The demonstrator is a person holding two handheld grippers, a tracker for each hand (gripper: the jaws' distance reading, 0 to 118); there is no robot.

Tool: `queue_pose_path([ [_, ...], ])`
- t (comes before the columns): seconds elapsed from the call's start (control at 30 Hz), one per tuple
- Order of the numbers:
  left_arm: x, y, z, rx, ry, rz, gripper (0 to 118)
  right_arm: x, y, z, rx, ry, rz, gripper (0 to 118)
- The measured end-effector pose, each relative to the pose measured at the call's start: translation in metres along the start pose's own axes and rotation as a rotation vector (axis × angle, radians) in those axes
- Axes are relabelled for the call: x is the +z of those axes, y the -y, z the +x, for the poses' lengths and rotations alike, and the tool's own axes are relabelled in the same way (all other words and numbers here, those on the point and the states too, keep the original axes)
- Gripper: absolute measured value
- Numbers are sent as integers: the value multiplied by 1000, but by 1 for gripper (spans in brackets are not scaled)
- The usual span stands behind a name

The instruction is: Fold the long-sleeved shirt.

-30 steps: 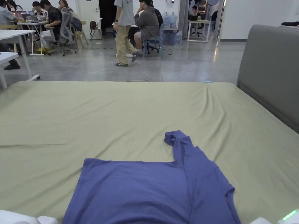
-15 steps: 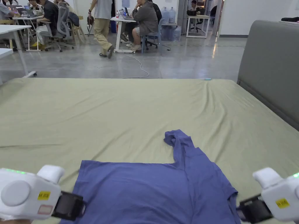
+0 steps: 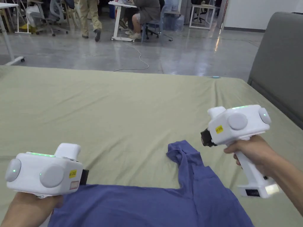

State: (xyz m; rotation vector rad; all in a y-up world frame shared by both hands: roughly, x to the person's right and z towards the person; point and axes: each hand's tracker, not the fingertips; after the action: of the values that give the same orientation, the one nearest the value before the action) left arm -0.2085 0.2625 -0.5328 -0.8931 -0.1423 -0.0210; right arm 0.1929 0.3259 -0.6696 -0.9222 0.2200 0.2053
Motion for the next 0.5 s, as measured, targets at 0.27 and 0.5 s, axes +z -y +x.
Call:
queue_pose_path([
  [0.27, -44, 7, -11, 45, 20, -28, 0, -168, -58, 12, -108, 70, -186, 102],
  [0.5, -46, 16, -24, 48, 10, -46, 0, -232, -35, 0, -139, 58, -244, 66],
])
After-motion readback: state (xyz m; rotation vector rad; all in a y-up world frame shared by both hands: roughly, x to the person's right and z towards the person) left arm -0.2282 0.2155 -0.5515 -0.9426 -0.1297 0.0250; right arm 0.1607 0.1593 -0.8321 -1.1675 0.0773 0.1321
